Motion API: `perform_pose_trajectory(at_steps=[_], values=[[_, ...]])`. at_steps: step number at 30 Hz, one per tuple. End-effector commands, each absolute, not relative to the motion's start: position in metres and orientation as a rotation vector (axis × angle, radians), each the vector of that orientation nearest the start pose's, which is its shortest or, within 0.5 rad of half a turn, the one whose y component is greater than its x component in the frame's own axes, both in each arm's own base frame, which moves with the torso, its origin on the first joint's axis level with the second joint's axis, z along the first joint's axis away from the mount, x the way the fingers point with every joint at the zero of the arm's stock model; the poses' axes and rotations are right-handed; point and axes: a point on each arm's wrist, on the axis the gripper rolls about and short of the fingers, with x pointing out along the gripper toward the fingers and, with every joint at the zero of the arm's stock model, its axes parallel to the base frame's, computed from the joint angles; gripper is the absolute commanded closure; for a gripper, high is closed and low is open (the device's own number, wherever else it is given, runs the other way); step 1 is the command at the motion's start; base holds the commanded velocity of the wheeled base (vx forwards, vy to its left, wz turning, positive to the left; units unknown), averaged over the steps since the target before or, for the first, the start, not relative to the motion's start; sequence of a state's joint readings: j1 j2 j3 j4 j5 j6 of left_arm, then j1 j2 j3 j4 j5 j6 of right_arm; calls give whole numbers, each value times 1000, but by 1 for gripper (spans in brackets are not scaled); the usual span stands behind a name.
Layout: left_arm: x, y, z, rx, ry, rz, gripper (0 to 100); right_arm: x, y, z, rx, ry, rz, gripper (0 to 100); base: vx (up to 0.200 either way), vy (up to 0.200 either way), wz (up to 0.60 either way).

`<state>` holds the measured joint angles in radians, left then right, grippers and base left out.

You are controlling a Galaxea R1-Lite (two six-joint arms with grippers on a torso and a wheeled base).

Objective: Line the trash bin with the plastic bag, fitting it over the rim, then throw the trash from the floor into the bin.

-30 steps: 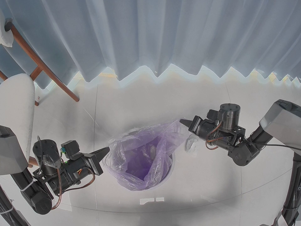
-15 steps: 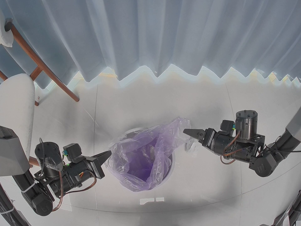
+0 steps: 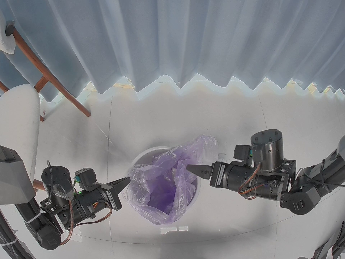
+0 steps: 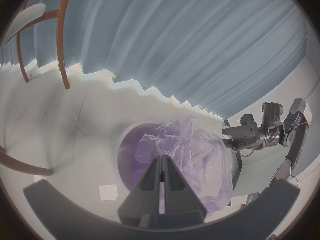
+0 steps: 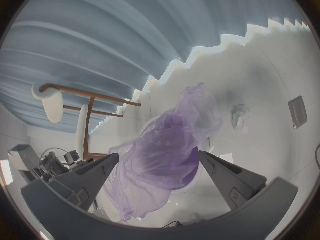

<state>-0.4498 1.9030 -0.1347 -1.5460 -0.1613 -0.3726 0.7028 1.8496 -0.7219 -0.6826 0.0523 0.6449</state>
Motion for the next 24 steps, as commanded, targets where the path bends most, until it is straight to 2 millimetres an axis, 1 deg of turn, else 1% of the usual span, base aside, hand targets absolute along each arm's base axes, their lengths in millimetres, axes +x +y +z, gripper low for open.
perform_pose_trajectory(at_steps=[1, 5, 10, 14, 16, 20, 24], values=[[211, -107, 75, -326, 335, -563, 100, 240, 226, 105, 398, 672, 589, 0, 0, 0, 0], [211, -107, 75, -326, 335, -565, 100, 240, 240, 98, 351, 661, 587, 0, 0, 0, 0], [210, -108, 73, -323, 347, -568, 100, 242, 249, 94, 326, 658, 603, 0, 0, 0, 0], [211, -109, 67, -319, 371, -563, 100, 241, 251, 92, 286, 640, 605, 0, 0, 0, 0], [212, -110, 64, -315, 385, -560, 100, 239, 251, 95, 255, 620, 624, 0, 0, 0, 0], [211, -110, 63, -314, 390, -562, 100, 236, 252, 96, 206, 593, 648, 0, 0, 0, 0], [210, -111, 63, -312, 393, -566, 100, 234, 254, 90, 174, 602, 656, 0, 0, 0, 0]])
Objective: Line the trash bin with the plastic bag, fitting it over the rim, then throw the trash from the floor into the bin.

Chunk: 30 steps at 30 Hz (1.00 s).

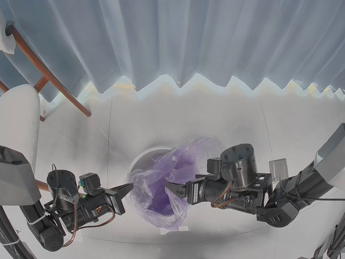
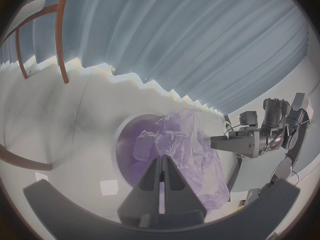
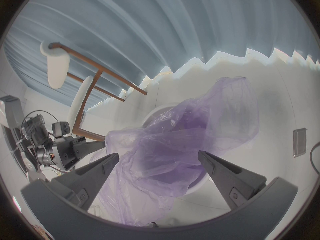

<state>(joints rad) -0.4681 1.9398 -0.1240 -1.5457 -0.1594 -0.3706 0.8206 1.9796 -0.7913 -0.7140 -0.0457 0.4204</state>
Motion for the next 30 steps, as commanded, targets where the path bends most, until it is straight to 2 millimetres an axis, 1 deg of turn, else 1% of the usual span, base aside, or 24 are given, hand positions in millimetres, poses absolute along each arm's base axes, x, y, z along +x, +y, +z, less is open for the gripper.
perform_pose_trajectory(at_steps=[1, 7, 13, 16, 21, 22, 25, 26, 27, 28, 29, 30], values=[[210, -111, 62, -312, 394, -566, 100, 233, 254, 89, 164, 603, 659, 0, 0, 0, 0], [210, -111, 63, -312, 393, -568, 100, 234, 255, 92, 134, 546, 681, 0, 0, 0, 0], [207, -115, 63, -309, 395, -588, 100, 234, 257, 87, 107, 542, 676, 0, 0, 0, 0], [207, -116, 63, -307, 399, -591, 100, 229, 261, 86, 99, 545, 691, 0, 0, 0, 0], [207, -116, 63, -308, 397, -590, 100, 233, 262, 80, 90, 548, 654, 0, 0, 0, 0], [208, -115, 64, -311, 393, -585, 100, 235, 261, 76, 95, 543, 632, 100, 0, 0, 0], [208, -114, 64, -312, 392, -579, 100, 236, 256, 76, 115, 521, 611, 100, 0, 0, 0], [209, -112, 64, -315, 388, -571, 100, 233, 249, 74, 124, 521, 591, 100, 0, 0, 0], [209, -111, 65, -316, 386, -569, 100, 233, 248, 74, 128, 519, 585, 100, 0, 0, 0], [210, -110, 65, -319, 382, -562, 100, 232, 240, 74, 136, 522, 567, 100, 0, 0, 0], [211, -110, 65, -320, 381, -561, 100, 232, 239, 74, 137, 521, 566, 100, 0, 0, 0], [212, -108, 66, -324, 377, -553, 100, 232, 225, 72, 152, 531, 531, 100, 0, 0, 0]])
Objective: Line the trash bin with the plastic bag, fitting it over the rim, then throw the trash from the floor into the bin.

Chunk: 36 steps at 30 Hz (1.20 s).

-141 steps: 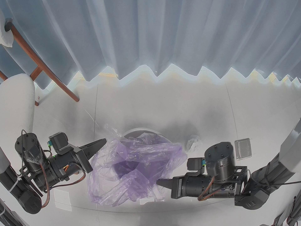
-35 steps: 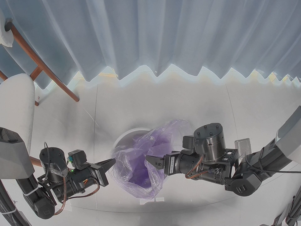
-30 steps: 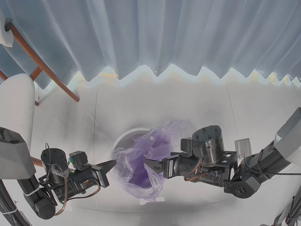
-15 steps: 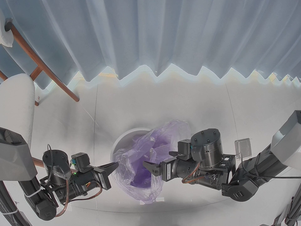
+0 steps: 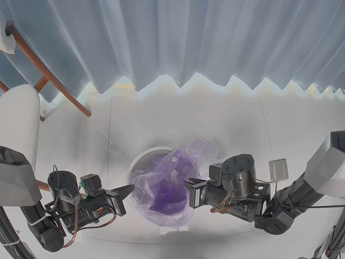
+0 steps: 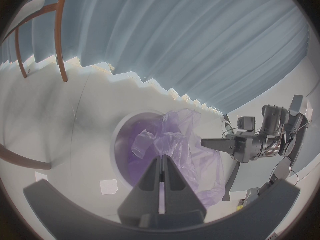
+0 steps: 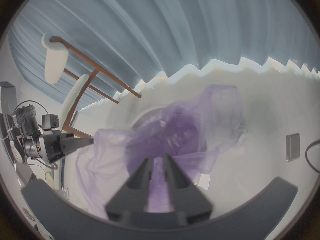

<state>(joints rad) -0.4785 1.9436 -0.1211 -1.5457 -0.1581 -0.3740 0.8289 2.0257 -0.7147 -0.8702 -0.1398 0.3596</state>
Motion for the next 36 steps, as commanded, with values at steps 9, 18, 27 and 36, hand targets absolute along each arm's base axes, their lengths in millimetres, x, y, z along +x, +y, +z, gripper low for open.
perform_pose_trajectory(at_steps=[9, 18, 27, 36], values=[[212, -106, 65, -321, 381, -547, 100, 218, 169, 63, 231, 549, 409, 100, 0, 0, 0], [214, -107, 60, -316, 400, -541, 100, 222, 161, 38, 336, 635, 366, 100, 0, 0, 0], [211, -101, 61, -325, 401, -520, 100, 255, 169, 44, 378, 480, 386, 100, 0, 0, 0], [208, -99, 67, -326, 380, -523, 100, 293, 185, 85, 444, 250, 451, 100, 0, 0, 0]])
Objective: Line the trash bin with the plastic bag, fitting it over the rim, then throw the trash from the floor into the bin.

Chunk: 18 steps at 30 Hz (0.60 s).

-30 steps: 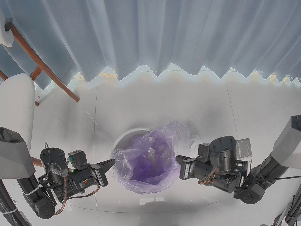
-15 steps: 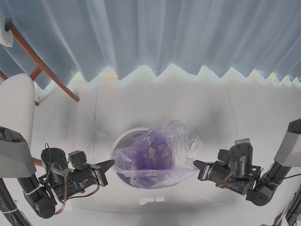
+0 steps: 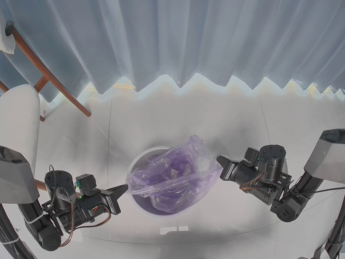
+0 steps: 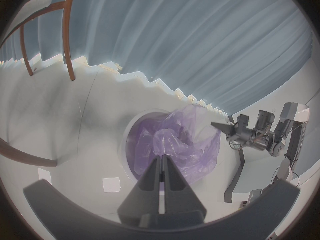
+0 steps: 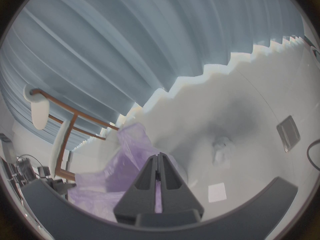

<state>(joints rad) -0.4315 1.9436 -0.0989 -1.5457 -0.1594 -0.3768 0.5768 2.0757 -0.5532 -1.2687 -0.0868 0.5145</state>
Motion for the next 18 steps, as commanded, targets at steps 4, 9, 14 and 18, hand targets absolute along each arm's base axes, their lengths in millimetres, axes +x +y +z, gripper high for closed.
perform_pose_trajectory(at_steps=[4, 9, 14, 18], values=[[209, -96, 72, -331, 352, -517, 100, 298, 190, 95, 445, 199, 478, 100, 0, 0, 0], [212, -88, 89, -308, 259, -500, 100, 307, 199, 118, 489, 81, 534, 100, 0, 0, 0], [206, -90, 73, -262, 345, -507, 100, 298, 192, 101, 483, 114, 537, 100, 0, 0, 0], [205, -93, 62, -240, 394, -501, 100, 287, 183, 75, 453, 194, 510, 100, 0, 0, 0]])
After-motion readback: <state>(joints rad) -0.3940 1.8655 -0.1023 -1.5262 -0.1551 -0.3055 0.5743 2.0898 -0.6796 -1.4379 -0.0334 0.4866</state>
